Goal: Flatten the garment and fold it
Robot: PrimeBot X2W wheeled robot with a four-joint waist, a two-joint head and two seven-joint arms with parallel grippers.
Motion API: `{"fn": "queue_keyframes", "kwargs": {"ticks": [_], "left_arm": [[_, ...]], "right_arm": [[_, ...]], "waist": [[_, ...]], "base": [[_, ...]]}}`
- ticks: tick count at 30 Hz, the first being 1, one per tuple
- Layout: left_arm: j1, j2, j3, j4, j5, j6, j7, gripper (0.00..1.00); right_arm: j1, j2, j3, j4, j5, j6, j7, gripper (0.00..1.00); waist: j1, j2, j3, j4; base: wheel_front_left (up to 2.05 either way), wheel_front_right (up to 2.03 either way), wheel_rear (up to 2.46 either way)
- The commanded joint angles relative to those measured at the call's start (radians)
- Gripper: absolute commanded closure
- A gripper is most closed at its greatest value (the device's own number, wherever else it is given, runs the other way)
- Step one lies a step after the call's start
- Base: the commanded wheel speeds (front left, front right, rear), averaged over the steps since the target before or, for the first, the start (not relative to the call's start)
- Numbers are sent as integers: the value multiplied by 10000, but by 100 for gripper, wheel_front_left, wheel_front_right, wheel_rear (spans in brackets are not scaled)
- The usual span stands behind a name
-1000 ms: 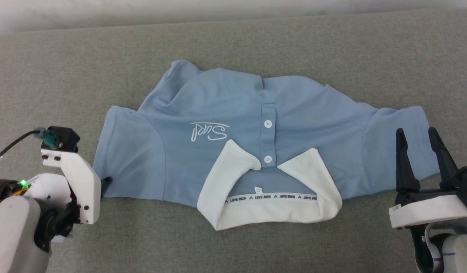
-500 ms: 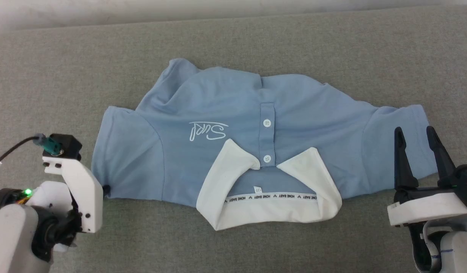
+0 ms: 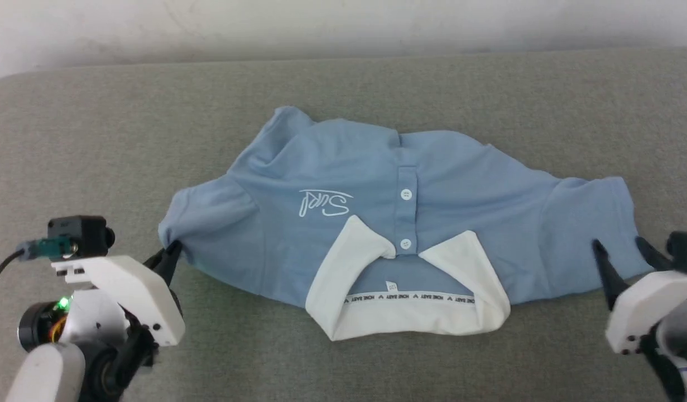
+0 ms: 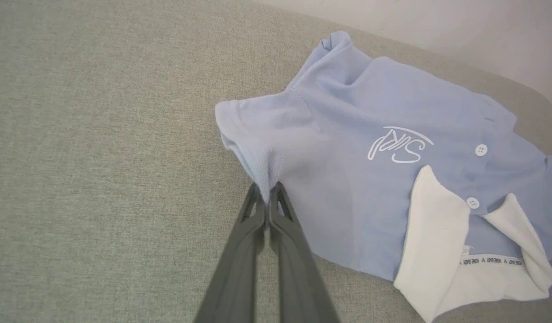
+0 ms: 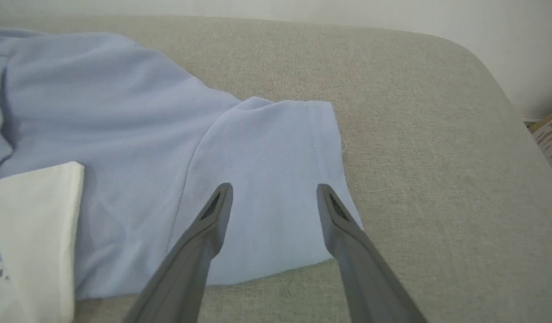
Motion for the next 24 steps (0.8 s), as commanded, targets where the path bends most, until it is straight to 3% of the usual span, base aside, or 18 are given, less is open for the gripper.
{"fn": "queue_keyframes", "kwargs": {"ticks": [1,5,9,17,22,23,24], "left_arm": [[230,-110,98,-189,-42,106,-162,100],[718,-387,15,-999,24,283,-464,100],[985,-523,-269,-1516,148,306,-540,100],[942,-604,-680,-1578,242,137,-593,100],[829,-595,-762,-1402,225,41,-625,100],[811,-582,-766,-1361,219,21,-628,100],[797,-569,-765,-1310,214,7,-633,100]], "right_arm": [[78,-195,-156,-53,62,-17,488,0],[-129,-622,-707,-182,93,-17,2961,0],[-408,-970,-1069,91,-46,-17,4594,0],[-841,-1094,-1526,938,-991,-17,5013,0],[-700,-941,-1203,1580,-796,-17,5353,0],[-679,-926,-1089,1638,-709,-17,5379,64],[-635,-953,-913,1691,-641,-17,5414,100]], "waist": [[0,0,-178,265],[0,0,-105,517],[0,0,85,779],[0,0,422,1166],[0,0,510,1252],[0,0,508,1243],[0,0,479,1224]], "base": [[0,0,0],[0,0,0],[0,0,0],[0,0,0],[0,0,0],[0,0,0],[0,0,0]]}}
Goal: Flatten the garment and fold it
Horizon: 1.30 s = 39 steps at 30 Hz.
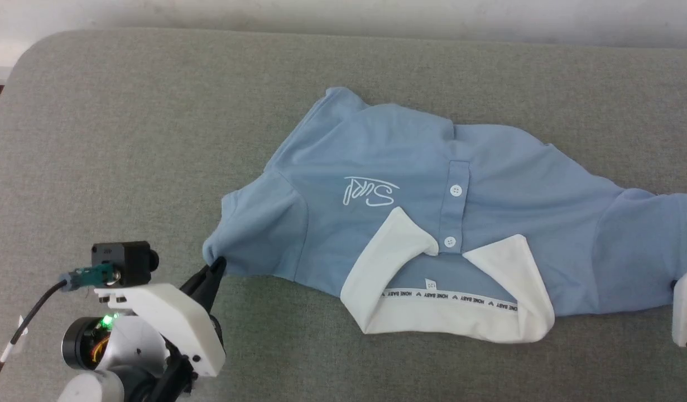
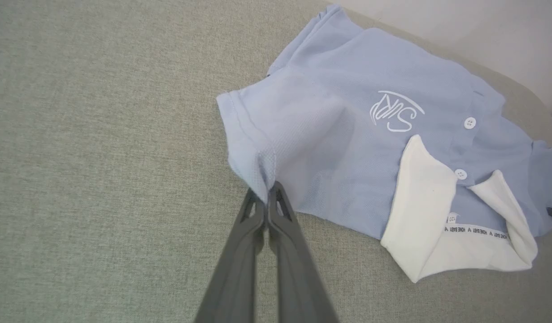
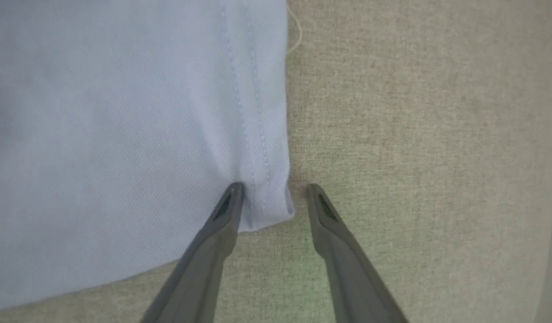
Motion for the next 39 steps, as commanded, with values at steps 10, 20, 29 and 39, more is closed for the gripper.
{"fn": "queue_keyframes", "kwargs": {"ticks": [10,20,29,39], "left_arm": [[-325,262,280,34,64,-449,-727,100],[-956,1018,1277,-537,111,-719,-1330,100],[-1855,1435,2189,-1461,-217,-779,-1566,100],[-3478,1665,3030,-2071,-478,-714,-2045,100]], "right_arm": [[-99,-91,833,-628,1749,37,-535,100],[-1406,-273,230,-2329,4322,37,-125,100],[-3200,-71,-97,-3388,5267,37,276,100],[-5313,-336,-37,-3376,5584,37,-73,100]], "waist": [[0,-1,-1237,-475],[0,-1,-2705,-979],[0,-1,-3216,-1270],[0,-1,-3046,-1458]], "base": [[0,0,0],[0,0,0],[0,0,0],[0,0,0]]}}
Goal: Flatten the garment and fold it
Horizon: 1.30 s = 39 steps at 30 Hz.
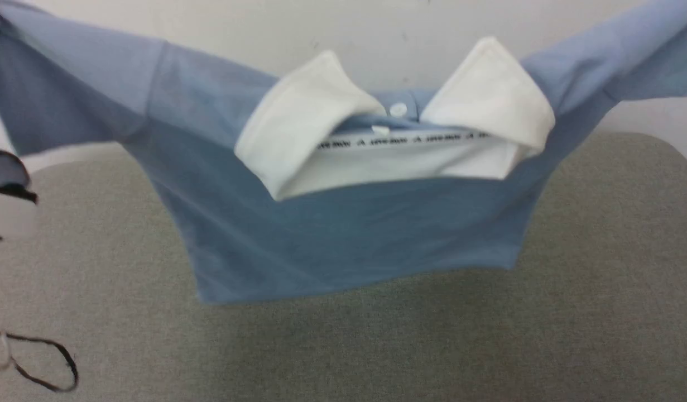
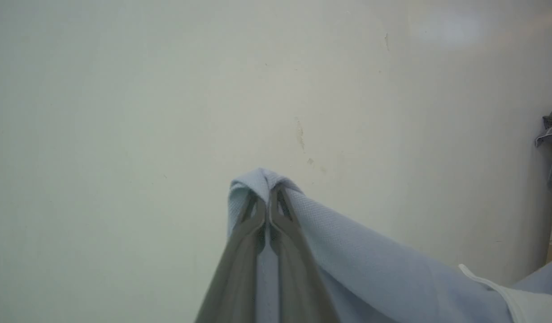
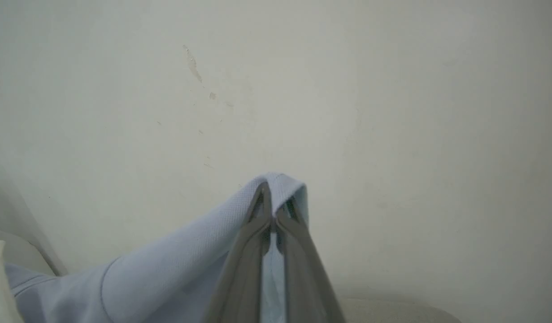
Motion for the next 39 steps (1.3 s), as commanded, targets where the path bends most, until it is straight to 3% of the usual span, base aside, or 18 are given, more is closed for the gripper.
{"fn": "queue_keyframes", "kwargs": {"ticks": [1,6,13,19,28,33,39], "left_arm": [[-252,70,91,-38,-25,41,-82,100],[-1483,403,13,446,67,-113,-129,100],[-3657,626,-643,2708,401,-672,-644,100],[-6025,622,-1299,5313,967,-1269,-1633,100],[-9429,87,-1949,8576,1573,-1697,-3416,100],[-10197,-178,-2298,9833,1703,-1878,-4002,100],[-9613,-277,-2936,11100,1862,-2114,-4427,100]], "right_arm": [[-194,-9,55,58,62,-7,-67,100],[-1294,-132,282,484,-285,-7,-345,100],[-3163,-48,999,1500,-1167,-7,-964,100],[-4895,26,1634,3279,-1873,-7,-2246,100],[-7458,204,1768,6185,-2749,-7,-4603,100],[-7952,337,2005,7325,-2807,-7,-5343,100],[-7151,369,2572,8109,-2501,-7,-5842,100]], "waist": [[1,0,116,-44],[1,0,617,-95],[1,0,1826,-260],[1,0,3255,-411],[1,0,4763,-303],[1,0,5169,-142],[1,0,5194,29]], "base": [[0,0,0],[0,0,0],[0,0,0],[0,0,0],[0,0,0],[0,0,0],[0,0,0]]}}
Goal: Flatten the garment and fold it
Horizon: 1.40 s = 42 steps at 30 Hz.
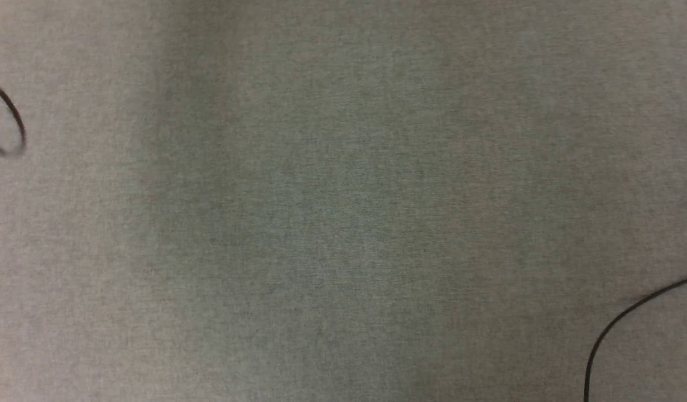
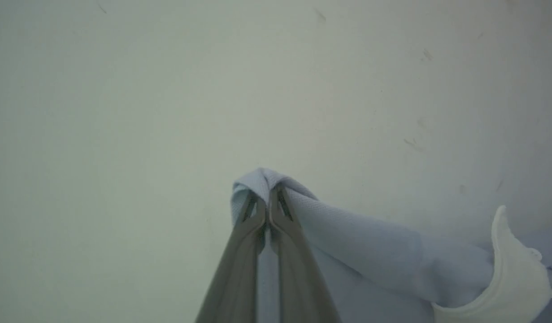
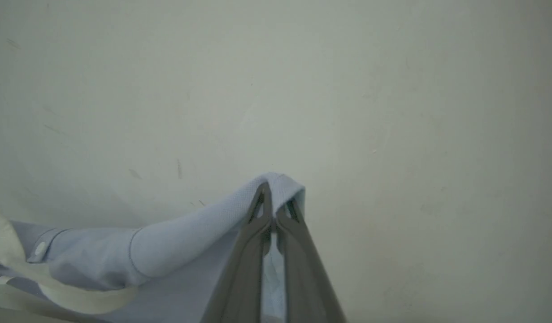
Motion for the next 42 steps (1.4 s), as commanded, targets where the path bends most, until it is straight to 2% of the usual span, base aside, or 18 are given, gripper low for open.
{"fn": "queue_keyframes", "kwargs": {"ticks": [1,5,12,19,24,34,42], "left_arm": [[404,-60,-211,153,92,-92,-46,100],[1650,-90,-739,604,-15,-184,-162,100],[4430,339,-1013,794,-473,-221,-303,100],[6733,1015,-1477,50,-683,-232,499,100],[8345,1565,-1917,-765,-924,-236,1533,100],[11445,2521,-2047,-2907,-1716,4,2781,100],[13486,2869,-1605,-4768,-2511,709,2984,100]], "right_arm": [[422,-51,74,127,98,-9,-123,100],[1755,-269,717,308,273,-9,-286,100],[4330,-909,1553,-4,927,-9,-81,100],[6524,-1744,1926,-920,1642,-9,918,100],[8160,-2423,2260,-1883,1853,-9,2061,100],[11738,-3136,1279,-4173,2688,-9,4103,100],[14420,-2994,-540,-5928,2681,-9,5788,100]], "waist": [[-2,0,-72,156],[-2,0,-540,233],[-2,0,-1875,211],[-2,0,-3308,332],[-2,0,-4185,368],[-2,0,-5223,372],[-2,0,-5351,450]], "base": [[0,0,0],[0,0,0],[0,0,0],[0,0,0],[0,0,0],[0,0,0],[0,0,0]]}}
